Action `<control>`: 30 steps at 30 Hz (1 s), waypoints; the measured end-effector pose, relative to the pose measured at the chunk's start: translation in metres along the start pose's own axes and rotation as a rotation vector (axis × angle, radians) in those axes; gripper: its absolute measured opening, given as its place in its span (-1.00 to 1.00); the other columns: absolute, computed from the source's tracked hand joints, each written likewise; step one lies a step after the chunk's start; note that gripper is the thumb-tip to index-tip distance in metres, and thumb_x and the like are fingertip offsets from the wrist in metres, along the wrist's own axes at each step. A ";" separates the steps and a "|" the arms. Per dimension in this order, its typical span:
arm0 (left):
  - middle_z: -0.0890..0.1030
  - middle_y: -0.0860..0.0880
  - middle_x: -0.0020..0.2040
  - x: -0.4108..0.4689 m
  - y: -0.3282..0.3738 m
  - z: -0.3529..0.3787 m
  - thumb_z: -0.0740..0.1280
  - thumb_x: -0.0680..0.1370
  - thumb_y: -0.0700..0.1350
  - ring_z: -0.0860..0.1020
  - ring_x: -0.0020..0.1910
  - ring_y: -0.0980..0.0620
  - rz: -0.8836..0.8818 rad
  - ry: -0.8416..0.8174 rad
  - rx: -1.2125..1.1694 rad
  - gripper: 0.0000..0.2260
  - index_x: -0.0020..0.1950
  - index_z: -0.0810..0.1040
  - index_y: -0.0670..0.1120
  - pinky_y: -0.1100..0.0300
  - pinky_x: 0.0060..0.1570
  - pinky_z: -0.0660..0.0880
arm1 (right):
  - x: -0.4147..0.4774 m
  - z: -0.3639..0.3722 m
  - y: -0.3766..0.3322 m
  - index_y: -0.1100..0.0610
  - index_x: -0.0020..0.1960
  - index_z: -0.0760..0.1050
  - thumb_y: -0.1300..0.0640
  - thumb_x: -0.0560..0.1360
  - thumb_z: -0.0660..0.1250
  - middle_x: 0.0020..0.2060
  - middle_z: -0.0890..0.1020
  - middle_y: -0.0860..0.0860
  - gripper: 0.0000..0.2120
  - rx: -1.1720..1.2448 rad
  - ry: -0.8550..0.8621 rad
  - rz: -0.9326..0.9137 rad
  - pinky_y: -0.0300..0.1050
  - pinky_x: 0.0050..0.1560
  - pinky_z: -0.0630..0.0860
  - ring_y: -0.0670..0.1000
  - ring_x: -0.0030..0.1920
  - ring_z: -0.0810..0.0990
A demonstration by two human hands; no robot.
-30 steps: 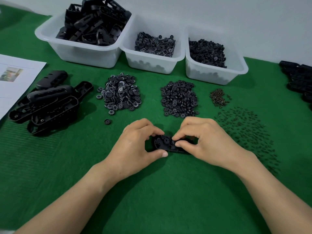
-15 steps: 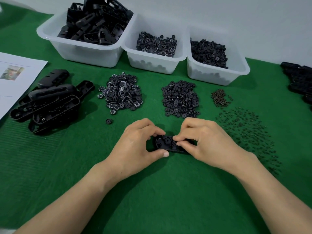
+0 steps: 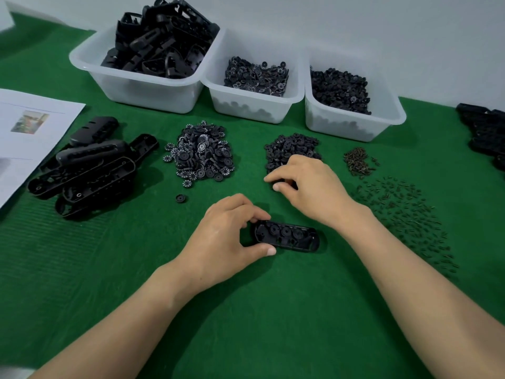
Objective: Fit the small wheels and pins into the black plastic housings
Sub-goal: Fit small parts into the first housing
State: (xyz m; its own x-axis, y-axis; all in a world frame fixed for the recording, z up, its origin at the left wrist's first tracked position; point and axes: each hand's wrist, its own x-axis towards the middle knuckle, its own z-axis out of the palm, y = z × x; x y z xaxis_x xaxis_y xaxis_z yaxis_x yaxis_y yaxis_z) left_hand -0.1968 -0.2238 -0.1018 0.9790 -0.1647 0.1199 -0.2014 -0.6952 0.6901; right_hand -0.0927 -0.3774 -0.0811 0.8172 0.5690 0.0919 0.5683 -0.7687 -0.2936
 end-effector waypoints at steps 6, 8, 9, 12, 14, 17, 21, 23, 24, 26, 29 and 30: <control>0.44 0.17 -0.09 0.000 -0.003 0.001 0.48 0.31 0.08 0.37 -0.11 0.27 -0.007 -0.004 0.009 -0.61 0.09 0.55 0.04 0.48 -0.08 0.29 | -0.010 -0.002 0.003 0.02 -0.12 0.58 0.17 0.44 0.38 -0.17 0.50 -0.07 -0.94 0.052 0.000 -0.032 -0.03 -0.12 0.46 0.00 -0.14 0.50; 0.43 0.18 -0.09 0.000 -0.003 0.001 0.47 0.31 0.09 0.37 -0.12 0.27 -0.007 -0.006 0.011 -0.61 0.09 0.55 0.05 0.48 -0.08 0.29 | -0.016 -0.002 0.006 0.02 -0.08 0.57 0.19 0.42 0.41 -0.19 0.52 -0.11 -0.89 0.099 0.004 -0.009 -0.11 -0.17 0.42 -0.19 -0.23 0.45; 0.43 0.20 -0.09 0.000 -0.003 0.001 0.47 0.31 0.10 0.37 -0.12 0.28 -0.007 -0.007 0.011 -0.61 0.09 0.54 0.06 0.48 -0.08 0.28 | -0.019 -0.002 0.009 0.02 -0.05 0.56 0.20 0.41 0.41 -0.22 0.51 -0.14 -0.85 0.117 0.016 0.014 -0.20 -0.19 0.36 -0.24 -0.28 0.43; 0.41 0.23 -0.10 0.000 -0.003 0.001 0.46 0.31 0.11 0.36 -0.12 0.29 -0.007 -0.009 0.011 -0.61 0.09 0.54 0.07 0.47 -0.08 0.27 | -0.023 -0.001 0.014 0.02 -0.01 0.55 0.21 0.42 0.40 -0.24 0.49 -0.17 -0.82 0.129 0.054 0.084 -0.26 -0.18 0.30 -0.30 -0.32 0.40; 0.41 0.22 -0.10 0.000 -0.003 0.001 0.46 0.31 0.10 0.36 -0.11 0.29 -0.007 -0.007 0.009 -0.62 0.09 0.54 0.06 0.48 -0.09 0.26 | -0.023 0.000 0.014 0.02 -0.01 0.57 0.19 0.42 0.40 -0.22 0.49 -0.13 -0.84 0.103 0.057 0.084 -0.22 -0.17 0.32 -0.24 -0.28 0.41; 0.42 0.22 -0.10 0.000 -0.003 0.001 0.47 0.31 0.09 0.37 -0.12 0.29 -0.007 0.000 0.010 -0.62 0.08 0.55 0.05 0.50 -0.09 0.25 | -0.019 0.001 0.009 0.00 0.00 0.61 0.14 0.43 0.40 -0.18 0.49 -0.08 -0.84 0.087 0.034 0.054 -0.14 -0.12 0.41 -0.09 -0.17 0.48; 0.43 0.19 -0.10 0.000 -0.002 0.001 0.47 0.31 0.08 0.37 -0.12 0.28 -0.004 0.004 0.009 -0.61 0.09 0.55 0.04 0.51 -0.09 0.26 | -0.012 -0.005 0.006 -0.04 0.01 0.61 0.09 0.45 0.38 -0.12 0.51 -0.05 -0.86 0.046 -0.046 0.025 -0.05 -0.02 0.46 -0.02 -0.09 0.48; 0.43 0.20 -0.11 0.000 -0.002 0.001 0.48 0.31 0.08 0.37 -0.13 0.27 -0.003 0.009 0.007 -0.62 0.09 0.55 0.04 0.50 -0.09 0.27 | -0.013 -0.009 0.005 -0.03 -0.02 0.61 0.09 0.45 0.38 -0.12 0.51 -0.07 -0.88 0.023 -0.062 0.009 -0.04 -0.02 0.46 -0.02 -0.07 0.49; 0.43 0.20 -0.11 0.000 -0.002 0.001 0.48 0.31 0.07 0.37 -0.13 0.27 -0.001 0.011 0.004 -0.62 0.08 0.56 0.03 0.50 -0.10 0.27 | -0.016 -0.012 0.005 -0.02 -0.03 0.61 0.08 0.44 0.39 -0.13 0.51 -0.08 -0.89 0.028 -0.060 0.003 -0.05 -0.03 0.46 -0.03 -0.07 0.49; 0.43 0.19 -0.11 0.000 -0.002 0.001 0.48 0.31 0.07 0.37 -0.14 0.27 0.005 0.012 0.000 -0.62 0.08 0.56 0.03 0.51 -0.10 0.27 | -0.029 -0.019 0.007 -0.01 -0.05 0.62 0.08 0.43 0.40 -0.15 0.52 -0.10 -0.89 0.082 -0.046 -0.014 -0.06 -0.05 0.47 -0.07 -0.12 0.49; 0.44 0.16 -0.12 0.000 -0.003 0.000 0.50 0.30 0.03 0.37 -0.14 0.30 0.022 0.025 -0.008 -0.62 0.07 0.57 -0.01 0.53 -0.11 0.27 | -0.057 -0.026 0.008 -0.03 -0.05 0.62 0.07 0.41 0.41 -0.17 0.54 -0.13 -0.88 0.170 -0.064 -0.060 -0.03 -0.05 0.50 -0.10 -0.13 0.52; 0.45 0.15 -0.12 0.000 -0.003 0.000 0.51 0.30 0.02 0.37 -0.13 0.32 0.026 0.027 -0.012 -0.62 0.07 0.58 -0.02 0.54 -0.11 0.26 | -0.065 -0.026 0.007 -0.03 -0.05 0.63 0.07 0.41 0.41 -0.18 0.54 -0.13 -0.87 0.171 -0.077 -0.073 -0.01 -0.05 0.51 -0.08 -0.13 0.53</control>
State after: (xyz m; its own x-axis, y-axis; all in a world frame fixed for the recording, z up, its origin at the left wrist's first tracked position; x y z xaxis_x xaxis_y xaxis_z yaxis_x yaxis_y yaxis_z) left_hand -0.1958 -0.2218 -0.1038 0.9740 -0.1634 0.1569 -0.2265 -0.6824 0.6950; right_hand -0.1388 -0.4275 -0.0642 0.7609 0.6471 0.0477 0.5956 -0.6674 -0.4471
